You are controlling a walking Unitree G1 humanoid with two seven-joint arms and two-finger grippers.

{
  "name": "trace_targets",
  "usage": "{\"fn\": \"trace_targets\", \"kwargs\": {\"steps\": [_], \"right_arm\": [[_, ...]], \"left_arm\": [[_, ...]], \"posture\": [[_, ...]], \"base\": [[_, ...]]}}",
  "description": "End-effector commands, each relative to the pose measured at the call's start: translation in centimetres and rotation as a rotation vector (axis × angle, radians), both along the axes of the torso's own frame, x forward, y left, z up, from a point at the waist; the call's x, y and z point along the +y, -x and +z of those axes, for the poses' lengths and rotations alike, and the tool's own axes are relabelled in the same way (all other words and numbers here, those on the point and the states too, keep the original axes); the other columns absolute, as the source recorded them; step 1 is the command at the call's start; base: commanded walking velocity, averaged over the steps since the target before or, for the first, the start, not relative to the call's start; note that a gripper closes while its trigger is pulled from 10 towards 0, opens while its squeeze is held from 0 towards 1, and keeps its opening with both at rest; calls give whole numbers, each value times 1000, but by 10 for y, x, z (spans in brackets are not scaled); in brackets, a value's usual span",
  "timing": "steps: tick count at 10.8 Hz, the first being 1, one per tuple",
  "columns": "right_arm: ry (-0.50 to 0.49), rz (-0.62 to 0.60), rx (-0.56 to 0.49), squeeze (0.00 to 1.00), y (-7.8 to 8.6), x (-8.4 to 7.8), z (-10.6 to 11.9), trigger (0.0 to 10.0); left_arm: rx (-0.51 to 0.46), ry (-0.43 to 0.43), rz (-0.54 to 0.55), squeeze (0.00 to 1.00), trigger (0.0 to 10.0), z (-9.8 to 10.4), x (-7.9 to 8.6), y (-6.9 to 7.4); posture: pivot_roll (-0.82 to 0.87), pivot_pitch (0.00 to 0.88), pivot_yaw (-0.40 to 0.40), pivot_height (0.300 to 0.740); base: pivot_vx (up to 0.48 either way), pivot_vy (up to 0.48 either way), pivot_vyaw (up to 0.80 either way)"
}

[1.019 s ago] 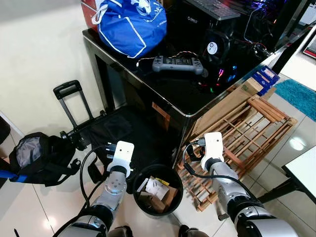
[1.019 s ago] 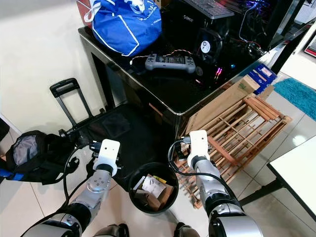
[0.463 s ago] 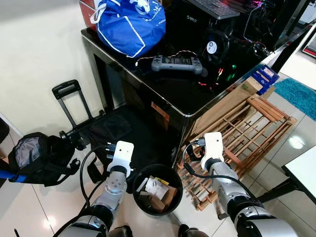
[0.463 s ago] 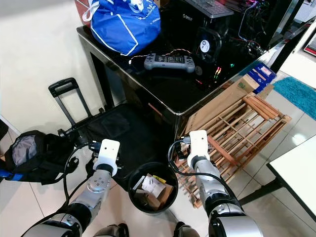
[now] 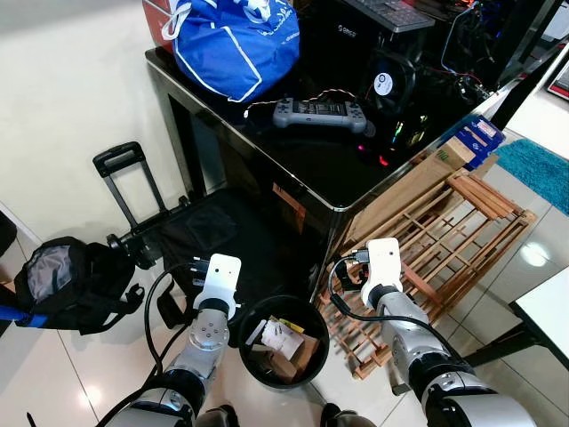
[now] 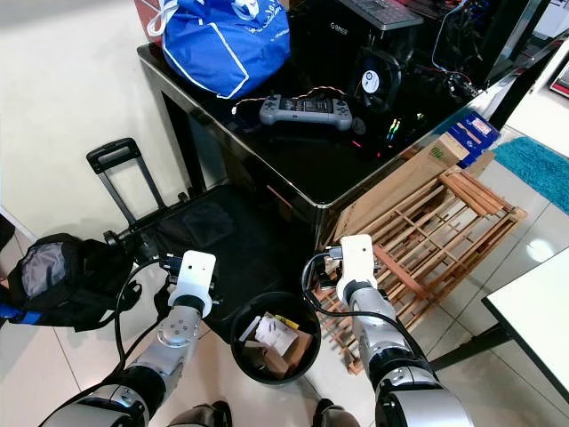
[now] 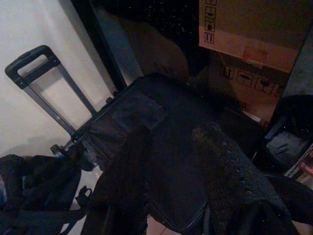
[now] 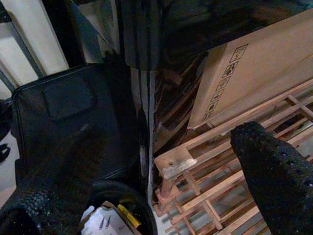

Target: Picking trash to rubbish bin

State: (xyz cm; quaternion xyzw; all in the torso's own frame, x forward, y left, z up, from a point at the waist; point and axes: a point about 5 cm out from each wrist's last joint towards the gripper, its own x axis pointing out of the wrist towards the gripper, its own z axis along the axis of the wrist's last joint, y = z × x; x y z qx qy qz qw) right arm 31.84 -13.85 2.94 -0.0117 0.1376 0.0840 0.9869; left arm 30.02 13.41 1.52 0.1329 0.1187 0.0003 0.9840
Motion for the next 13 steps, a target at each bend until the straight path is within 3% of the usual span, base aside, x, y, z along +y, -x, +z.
{"fn": "trace_targets", "kwargs": {"steps": [1, 13], "right_arm": [[0, 1, 11, 0, 0, 0, -1, 10000], [-5, 14, 16, 0, 3, 5, -4, 10000]], "left_arm": [[7, 10, -2, 0, 10000, -2, -2, 1], [13, 7, -6, 0, 10000, -3, -1, 3]], "posture": [[4, 133, -16, 740], [5, 132, -11, 740]], "base": [[0, 0, 0], [-271, 0, 0]]}}
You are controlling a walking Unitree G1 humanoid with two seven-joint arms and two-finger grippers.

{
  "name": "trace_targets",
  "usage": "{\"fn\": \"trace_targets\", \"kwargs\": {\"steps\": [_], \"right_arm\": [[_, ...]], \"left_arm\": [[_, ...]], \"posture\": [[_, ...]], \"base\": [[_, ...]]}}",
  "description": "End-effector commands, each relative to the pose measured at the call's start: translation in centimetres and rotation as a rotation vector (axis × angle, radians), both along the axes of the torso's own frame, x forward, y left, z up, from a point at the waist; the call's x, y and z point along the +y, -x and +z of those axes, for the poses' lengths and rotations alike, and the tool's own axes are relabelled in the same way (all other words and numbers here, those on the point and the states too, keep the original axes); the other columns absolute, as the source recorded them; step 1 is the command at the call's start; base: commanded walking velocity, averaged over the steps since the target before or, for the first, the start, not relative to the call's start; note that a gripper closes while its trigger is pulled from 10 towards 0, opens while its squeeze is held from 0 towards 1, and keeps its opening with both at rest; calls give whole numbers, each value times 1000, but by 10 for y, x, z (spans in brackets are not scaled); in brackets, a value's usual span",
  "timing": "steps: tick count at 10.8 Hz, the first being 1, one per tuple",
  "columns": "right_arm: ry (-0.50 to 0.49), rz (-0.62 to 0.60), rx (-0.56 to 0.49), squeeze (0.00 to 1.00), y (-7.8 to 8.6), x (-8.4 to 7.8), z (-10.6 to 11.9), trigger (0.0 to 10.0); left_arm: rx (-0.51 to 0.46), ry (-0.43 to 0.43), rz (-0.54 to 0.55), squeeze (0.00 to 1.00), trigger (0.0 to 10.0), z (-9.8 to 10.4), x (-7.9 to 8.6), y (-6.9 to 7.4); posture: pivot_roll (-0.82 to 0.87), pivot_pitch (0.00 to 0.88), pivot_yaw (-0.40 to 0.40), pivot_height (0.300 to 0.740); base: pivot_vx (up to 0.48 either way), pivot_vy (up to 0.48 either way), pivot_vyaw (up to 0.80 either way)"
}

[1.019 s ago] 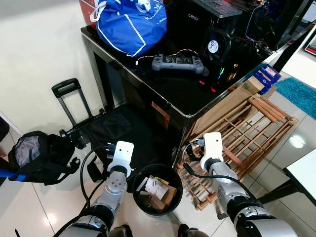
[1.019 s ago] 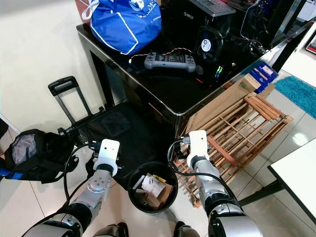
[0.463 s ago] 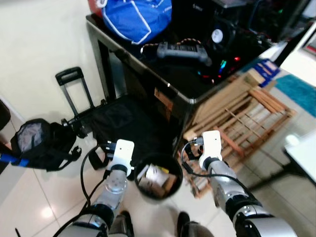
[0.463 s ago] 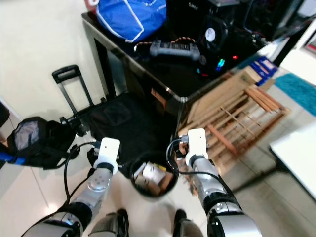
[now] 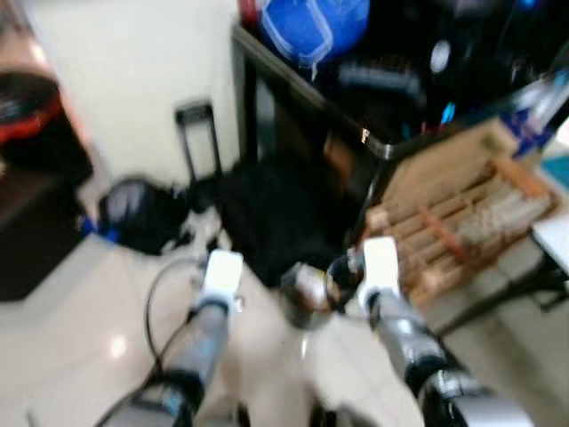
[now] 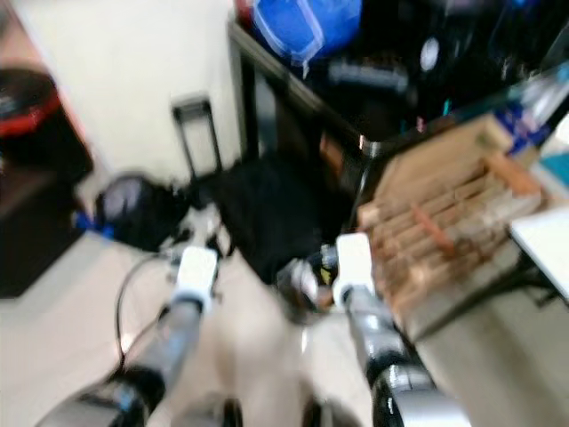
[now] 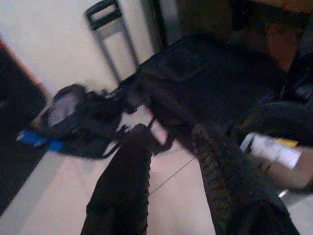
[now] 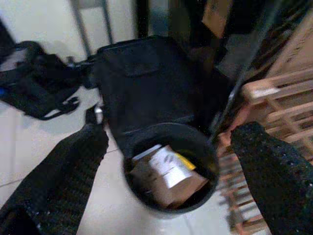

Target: Picking trash to rubbish bin

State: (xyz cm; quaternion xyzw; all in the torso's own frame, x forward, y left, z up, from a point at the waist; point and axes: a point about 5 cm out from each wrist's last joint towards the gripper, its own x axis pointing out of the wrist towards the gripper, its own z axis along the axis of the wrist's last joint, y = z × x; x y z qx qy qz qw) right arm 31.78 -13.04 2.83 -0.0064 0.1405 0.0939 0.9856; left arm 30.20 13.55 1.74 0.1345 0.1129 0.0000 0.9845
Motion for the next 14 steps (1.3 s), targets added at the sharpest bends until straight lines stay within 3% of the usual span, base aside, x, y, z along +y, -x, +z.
{"fn": "trace_targets", "kwargs": {"steps": [1, 5, 14], "right_arm": [[7, -4, 9, 0, 3, -3, -3, 10000], [5, -6, 9, 0, 2, -3, -3, 10000], [3, -7, 8, 0, 1, -2, -2, 10000]], "left_arm": [[24, 10, -2, 0, 10000, -6, -2, 5], [26, 9, 1, 0, 10000, -6, -2, 5], [28, 16, -2, 0, 10000, -5, -2, 3]], "posture": [[6, 135, -12, 740], [6, 141, -13, 740], [7, 140, -12, 740]], "base": [[-277, 0, 0], [-280, 0, 0], [0, 0, 0]]}}
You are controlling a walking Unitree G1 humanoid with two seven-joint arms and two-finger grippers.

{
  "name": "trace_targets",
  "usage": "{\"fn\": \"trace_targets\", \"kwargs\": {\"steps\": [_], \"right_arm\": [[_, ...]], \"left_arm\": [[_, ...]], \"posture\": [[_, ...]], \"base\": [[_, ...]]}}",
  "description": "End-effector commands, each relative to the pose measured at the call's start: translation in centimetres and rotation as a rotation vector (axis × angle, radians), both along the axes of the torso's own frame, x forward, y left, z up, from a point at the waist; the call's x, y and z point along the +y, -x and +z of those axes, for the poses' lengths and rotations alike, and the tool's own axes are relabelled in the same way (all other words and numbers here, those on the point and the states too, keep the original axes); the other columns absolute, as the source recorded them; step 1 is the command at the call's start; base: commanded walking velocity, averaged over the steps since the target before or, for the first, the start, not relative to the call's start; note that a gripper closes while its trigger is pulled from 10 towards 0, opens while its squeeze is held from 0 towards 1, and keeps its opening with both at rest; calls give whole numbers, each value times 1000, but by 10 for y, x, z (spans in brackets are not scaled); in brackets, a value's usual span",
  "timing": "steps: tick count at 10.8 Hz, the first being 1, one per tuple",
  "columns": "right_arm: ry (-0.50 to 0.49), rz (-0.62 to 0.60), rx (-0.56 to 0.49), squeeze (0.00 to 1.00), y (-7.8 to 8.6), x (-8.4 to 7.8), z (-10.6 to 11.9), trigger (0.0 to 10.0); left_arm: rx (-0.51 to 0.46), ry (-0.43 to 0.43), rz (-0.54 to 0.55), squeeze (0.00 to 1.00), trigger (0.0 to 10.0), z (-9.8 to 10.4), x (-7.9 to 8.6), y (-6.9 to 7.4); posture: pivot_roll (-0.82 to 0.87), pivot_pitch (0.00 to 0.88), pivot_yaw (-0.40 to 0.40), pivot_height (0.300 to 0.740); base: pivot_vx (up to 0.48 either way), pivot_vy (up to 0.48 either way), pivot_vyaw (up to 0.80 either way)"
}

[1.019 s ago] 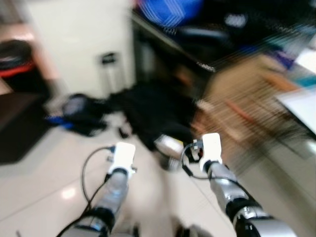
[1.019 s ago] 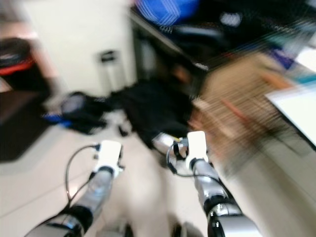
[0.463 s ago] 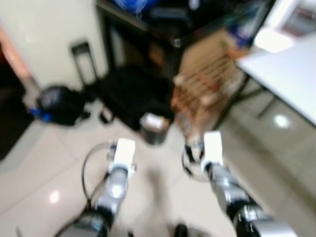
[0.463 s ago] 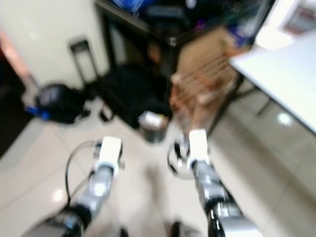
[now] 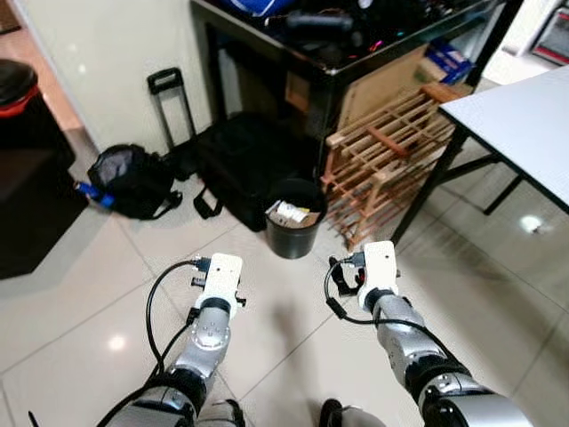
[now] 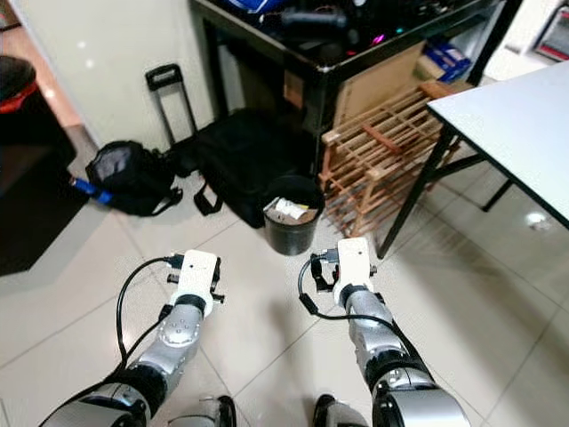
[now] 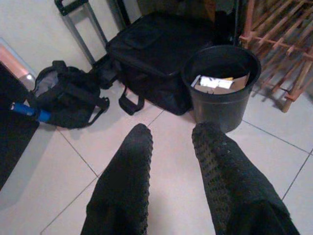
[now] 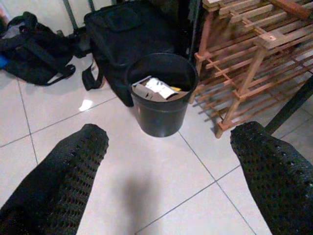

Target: Picking trash to rubbish bin

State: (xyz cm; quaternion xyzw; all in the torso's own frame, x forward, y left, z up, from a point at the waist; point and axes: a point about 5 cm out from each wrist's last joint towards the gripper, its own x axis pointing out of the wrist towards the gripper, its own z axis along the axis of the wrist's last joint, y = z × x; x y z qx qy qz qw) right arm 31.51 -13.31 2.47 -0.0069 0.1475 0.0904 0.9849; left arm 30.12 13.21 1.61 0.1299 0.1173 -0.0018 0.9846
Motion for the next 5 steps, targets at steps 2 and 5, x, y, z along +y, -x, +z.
{"fn": "trace_targets", "kwargs": {"steps": [2, 5], "right_arm": [[-4, -9, -28, 0, -5, -1, 6, 10000], [-24, -50, -197, 0, -28, -14, 44, 10000]], "left_arm": [[-20, 5, -1, 0, 10000, 3, 3, -2], [-180, 0, 12, 0, 10000, 33, 13, -19]], "posture": [[9, 144, -9, 740], [14, 141, -4, 740]], "base": [[0, 0, 0], [0, 0, 0]]}}
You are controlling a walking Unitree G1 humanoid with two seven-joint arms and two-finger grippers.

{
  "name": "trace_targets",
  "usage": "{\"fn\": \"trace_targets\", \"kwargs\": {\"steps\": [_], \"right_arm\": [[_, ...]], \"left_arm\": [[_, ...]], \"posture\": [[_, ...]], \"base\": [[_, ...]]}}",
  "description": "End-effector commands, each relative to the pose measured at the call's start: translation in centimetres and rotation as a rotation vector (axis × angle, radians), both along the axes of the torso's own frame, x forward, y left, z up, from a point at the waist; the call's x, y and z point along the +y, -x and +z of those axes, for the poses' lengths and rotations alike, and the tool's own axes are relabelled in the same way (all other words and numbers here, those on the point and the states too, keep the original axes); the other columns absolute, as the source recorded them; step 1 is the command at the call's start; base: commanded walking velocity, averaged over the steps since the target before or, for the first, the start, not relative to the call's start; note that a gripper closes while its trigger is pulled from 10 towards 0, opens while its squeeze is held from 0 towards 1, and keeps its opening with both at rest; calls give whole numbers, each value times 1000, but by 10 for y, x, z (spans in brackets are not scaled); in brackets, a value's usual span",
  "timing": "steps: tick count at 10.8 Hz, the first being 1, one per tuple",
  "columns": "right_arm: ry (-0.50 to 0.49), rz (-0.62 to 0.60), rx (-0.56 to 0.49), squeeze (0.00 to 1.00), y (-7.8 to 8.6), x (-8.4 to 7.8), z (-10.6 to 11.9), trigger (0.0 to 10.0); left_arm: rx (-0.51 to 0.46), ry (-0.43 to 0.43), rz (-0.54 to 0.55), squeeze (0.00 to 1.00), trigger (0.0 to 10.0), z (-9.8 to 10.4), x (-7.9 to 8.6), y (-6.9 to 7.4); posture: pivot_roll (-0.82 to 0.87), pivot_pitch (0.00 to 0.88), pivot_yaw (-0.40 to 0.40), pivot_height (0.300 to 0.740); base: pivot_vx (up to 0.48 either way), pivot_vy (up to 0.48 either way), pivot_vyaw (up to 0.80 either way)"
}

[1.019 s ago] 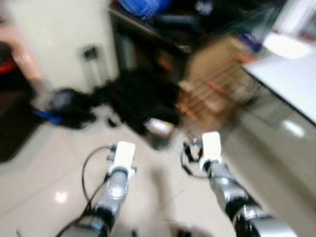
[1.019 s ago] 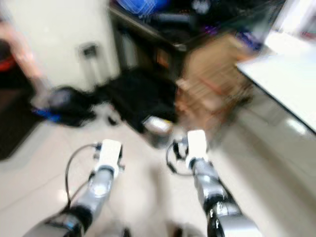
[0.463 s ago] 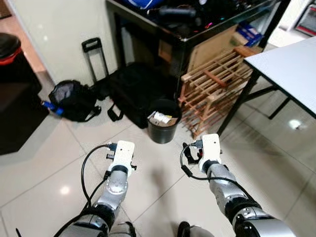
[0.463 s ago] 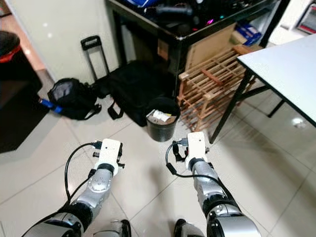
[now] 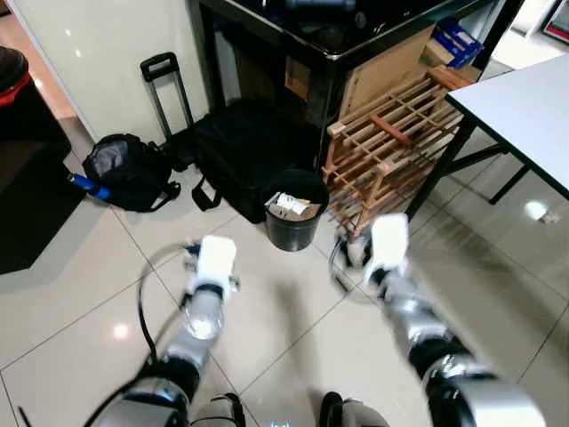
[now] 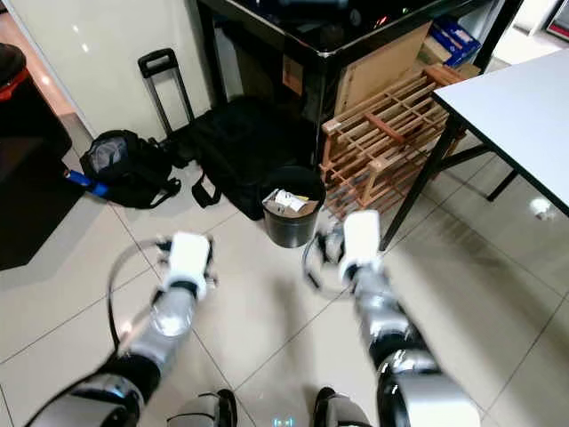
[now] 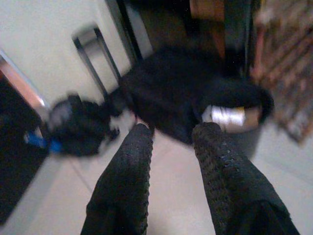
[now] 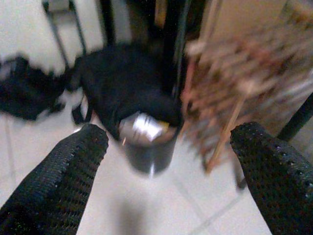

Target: Picking trash to rubbish bin

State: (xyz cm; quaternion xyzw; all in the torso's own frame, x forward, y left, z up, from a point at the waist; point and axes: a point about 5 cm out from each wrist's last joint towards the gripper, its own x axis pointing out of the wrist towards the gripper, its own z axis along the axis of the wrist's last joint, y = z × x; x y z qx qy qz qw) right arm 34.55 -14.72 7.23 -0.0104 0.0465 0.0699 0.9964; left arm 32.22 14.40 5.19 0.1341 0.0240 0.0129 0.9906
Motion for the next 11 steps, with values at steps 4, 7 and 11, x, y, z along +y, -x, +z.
{"fn": "trace_targets", "kwargs": {"steps": [4, 7, 11], "right_arm": [[-63, -48, -389, 0, -21, -4, 86, 10000], [-77, -25, -424, 0, -7, 7, 85, 10000], [-71, -85, -354, 0, 8, -5, 72, 10000]], "left_arm": [[-405, -61, -56, 0, 10000, 95, 5, -27], [-545, -84, -95, 0, 10000, 120, -13, -10], [-424, -97, -75, 0, 10000, 97, -6, 8]], "posture": [[13, 108, 11, 740], [14, 85, 19, 740], [2, 70, 25, 740]], "base": [[0, 0, 0], [0, 0, 0], [0, 0, -311]]}}
